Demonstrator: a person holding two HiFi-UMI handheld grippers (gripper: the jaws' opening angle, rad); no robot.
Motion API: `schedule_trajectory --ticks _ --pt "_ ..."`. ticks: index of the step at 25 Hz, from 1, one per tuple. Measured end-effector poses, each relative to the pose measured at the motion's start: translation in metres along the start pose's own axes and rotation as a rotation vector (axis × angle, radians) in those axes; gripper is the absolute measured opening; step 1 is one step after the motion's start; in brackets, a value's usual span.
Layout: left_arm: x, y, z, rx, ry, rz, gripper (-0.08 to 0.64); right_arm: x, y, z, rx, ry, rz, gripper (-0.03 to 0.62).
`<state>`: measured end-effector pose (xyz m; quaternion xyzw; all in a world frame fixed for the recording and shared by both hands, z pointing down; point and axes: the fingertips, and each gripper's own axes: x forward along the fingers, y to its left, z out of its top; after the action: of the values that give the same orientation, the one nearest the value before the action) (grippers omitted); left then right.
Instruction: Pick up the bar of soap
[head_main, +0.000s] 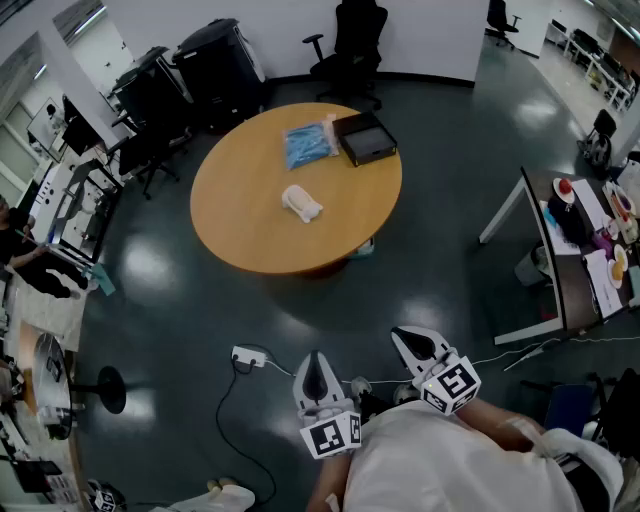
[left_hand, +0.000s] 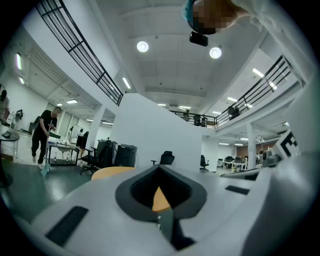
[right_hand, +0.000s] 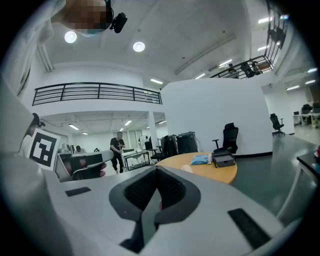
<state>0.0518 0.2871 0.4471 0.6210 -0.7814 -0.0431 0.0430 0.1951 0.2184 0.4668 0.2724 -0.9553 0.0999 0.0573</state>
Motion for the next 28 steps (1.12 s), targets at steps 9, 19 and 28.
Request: schedule_trajectory --ticks 9,19,28 --pt "0.004 0.009 -0.001 -0.004 0.006 -0.015 0.008 0.012 0.005 -0.002 -0.010 0.008 -0.010 0.015" --pt "0.020 0.033 -0.006 -0.017 0.030 -0.027 0.008 0.038 0.004 0.001 0.024 0.005 -0.043 0.015" --pt "0.061 0.052 -0.003 -0.002 0.025 -0.107 0.008 0.069 -0.006 0.006 0.035 0.002 -0.127 0.015"
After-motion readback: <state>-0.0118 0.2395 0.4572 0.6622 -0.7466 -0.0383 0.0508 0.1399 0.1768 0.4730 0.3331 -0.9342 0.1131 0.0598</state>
